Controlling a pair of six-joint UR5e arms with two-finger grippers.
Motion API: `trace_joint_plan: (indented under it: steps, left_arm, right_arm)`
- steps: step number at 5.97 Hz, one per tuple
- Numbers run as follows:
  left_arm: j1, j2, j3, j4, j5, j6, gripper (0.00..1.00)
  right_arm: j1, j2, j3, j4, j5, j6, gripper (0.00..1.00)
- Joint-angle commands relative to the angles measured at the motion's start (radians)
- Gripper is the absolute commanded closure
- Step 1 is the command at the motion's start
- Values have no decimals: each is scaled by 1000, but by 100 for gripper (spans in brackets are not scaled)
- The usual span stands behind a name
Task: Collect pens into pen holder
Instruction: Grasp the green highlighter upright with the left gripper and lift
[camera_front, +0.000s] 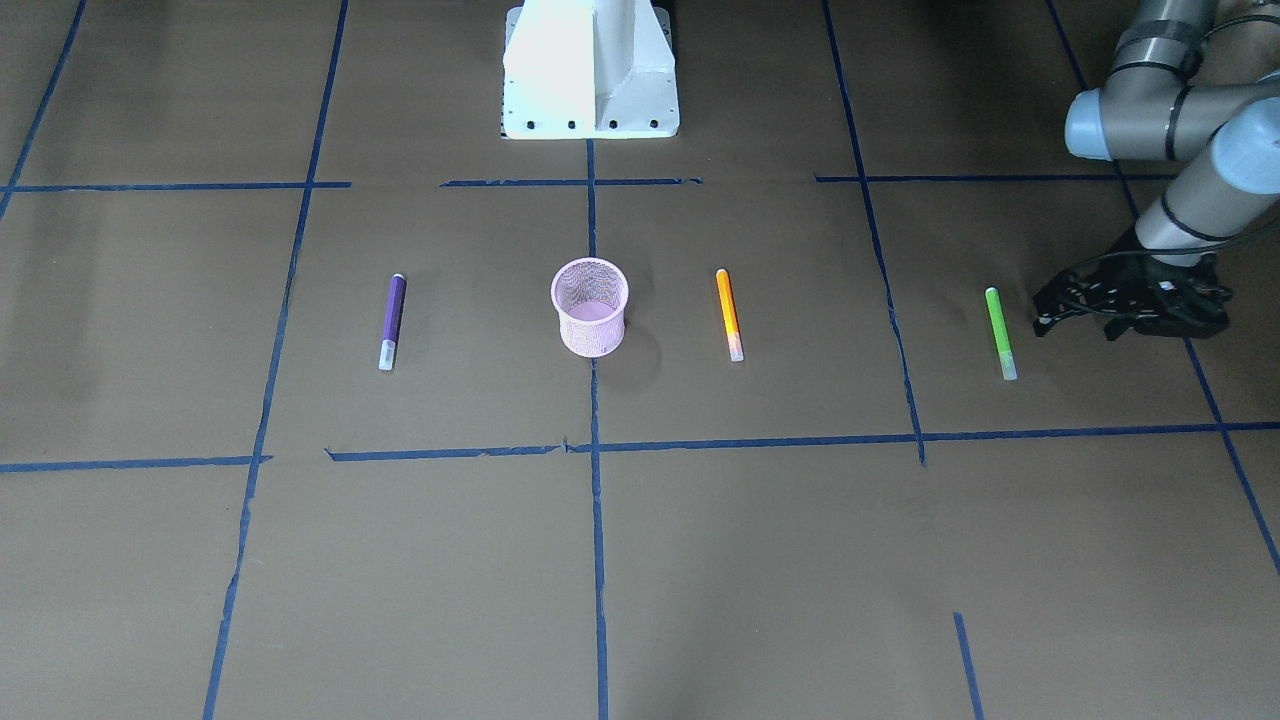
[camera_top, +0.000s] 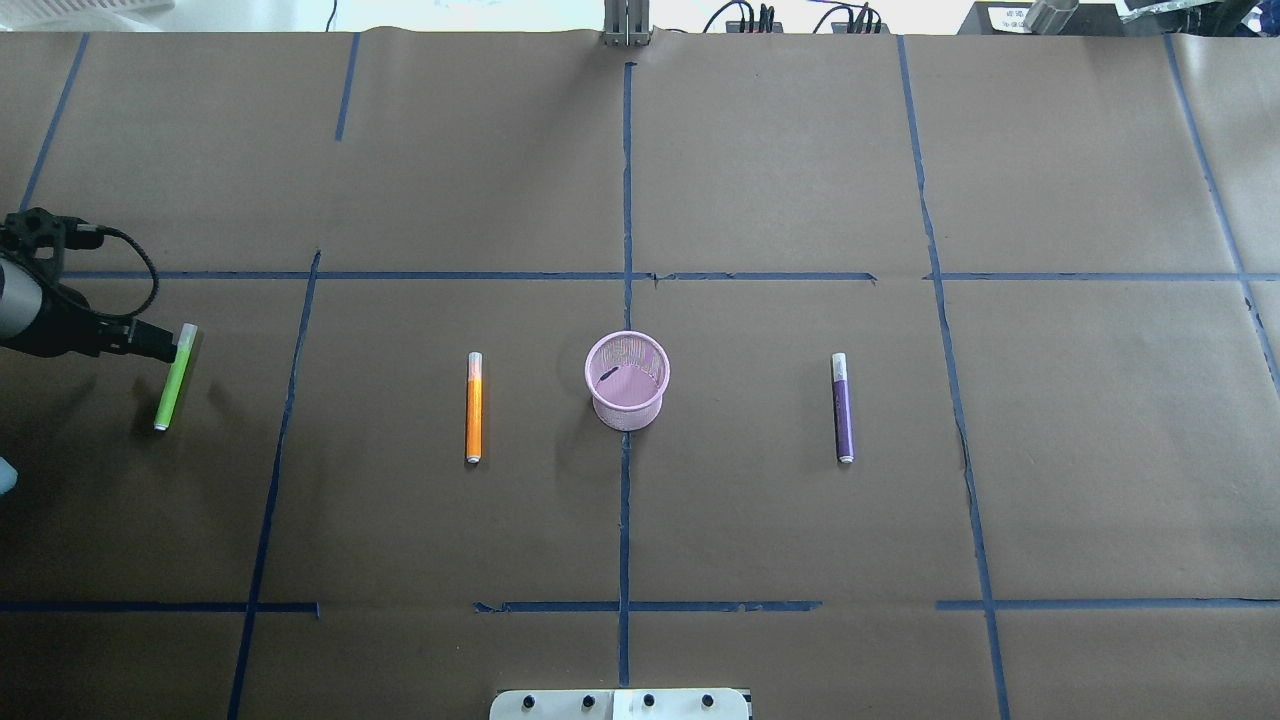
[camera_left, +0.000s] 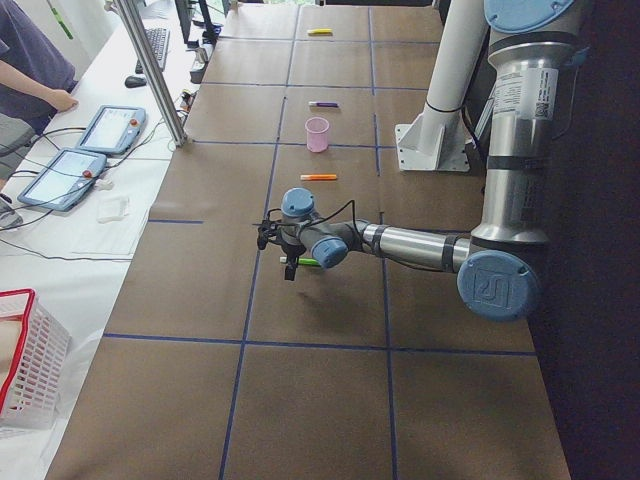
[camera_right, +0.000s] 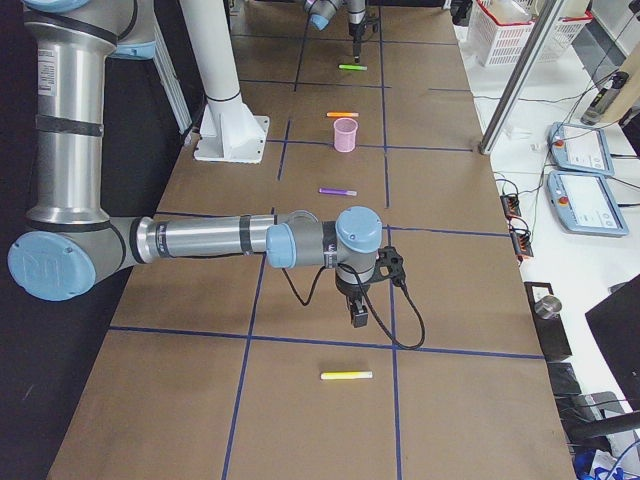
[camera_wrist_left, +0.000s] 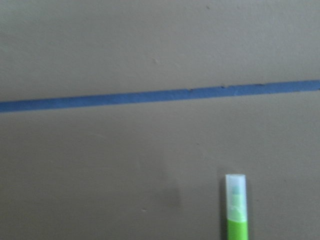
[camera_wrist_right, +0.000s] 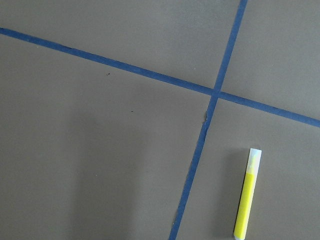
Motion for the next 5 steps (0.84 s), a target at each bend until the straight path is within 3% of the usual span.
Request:
trace_joint_plan:
  steps: [1,2,3,4,5]
  left_arm:
    - [39,-20,19,-2,13,-10,20]
    - [43,-31,20,3,14,-11,33]
    - [43,-34,22,4,14,-12,35]
    - [44,-36,26,4,13,-10,45]
    - [44,-42,26,4,13,-11,87]
  right_arm:
    - [0,-1,-6,0,4,0,0]
    - [0,-1,-8,0,2,-2,0]
    - [0,-1,-8,0,2,-2,0]
    - [0,-1,-8,0,2,-2,0]
    - [0,-1,-8,-2,2,-2,0]
